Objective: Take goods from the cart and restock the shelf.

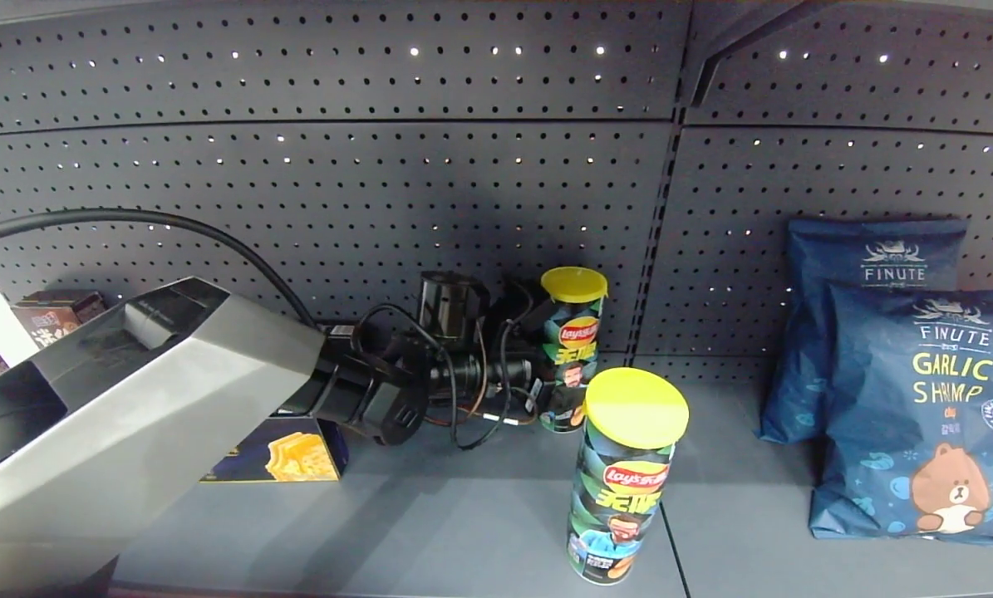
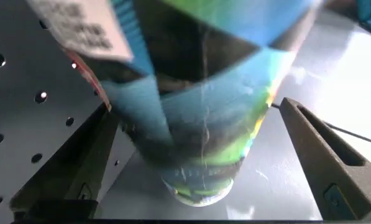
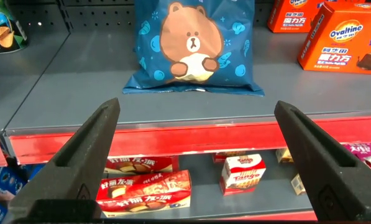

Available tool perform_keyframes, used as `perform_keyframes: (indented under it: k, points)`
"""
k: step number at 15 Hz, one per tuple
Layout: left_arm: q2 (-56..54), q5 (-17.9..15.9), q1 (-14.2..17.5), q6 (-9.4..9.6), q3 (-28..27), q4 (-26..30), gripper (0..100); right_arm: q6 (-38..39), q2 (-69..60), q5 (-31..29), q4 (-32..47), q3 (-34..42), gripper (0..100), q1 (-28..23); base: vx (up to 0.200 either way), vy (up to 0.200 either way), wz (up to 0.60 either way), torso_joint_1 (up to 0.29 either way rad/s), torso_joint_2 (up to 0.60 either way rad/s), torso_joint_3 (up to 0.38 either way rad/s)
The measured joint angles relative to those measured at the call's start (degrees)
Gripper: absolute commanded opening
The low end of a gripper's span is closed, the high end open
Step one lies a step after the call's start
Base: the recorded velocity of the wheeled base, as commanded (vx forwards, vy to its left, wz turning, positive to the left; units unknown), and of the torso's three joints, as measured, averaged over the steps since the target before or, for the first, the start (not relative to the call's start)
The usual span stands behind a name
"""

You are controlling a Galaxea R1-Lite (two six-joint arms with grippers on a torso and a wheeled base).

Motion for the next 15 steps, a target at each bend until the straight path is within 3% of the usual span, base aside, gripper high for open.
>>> perform_keyframes:
  k: [4,9,12,15]
  points:
    - [-6.1,0.3,1.1,0.40,9.7,-3.9,100,0.0,0.0,0.1,0.0,0.0,100,0.0,0.000,0.000,0.00,0.000,0.00,0.000]
    - [-19.0,0.9,3.5,0.30,26.2,-7.4,100,0.0,0.0,0.9,0.0,0.0,100,0.0,0.000,0.000,0.00,0.000,0.00,0.000]
    - [-28.7,6.4,2.9,-0.38,35.5,-7.7,100,0.0,0.0,5.4,0.0,0.0,100,0.0,0.000,0.000,0.00,0.000,0.00,0.000]
    - [-39.4,15.2,0.1,-4.11,44.8,-7.3,100,0.1,0.0,8.1,0.1,-0.1,100,0.1,0.000,0.000,0.00,0.000,0.00,0.000]
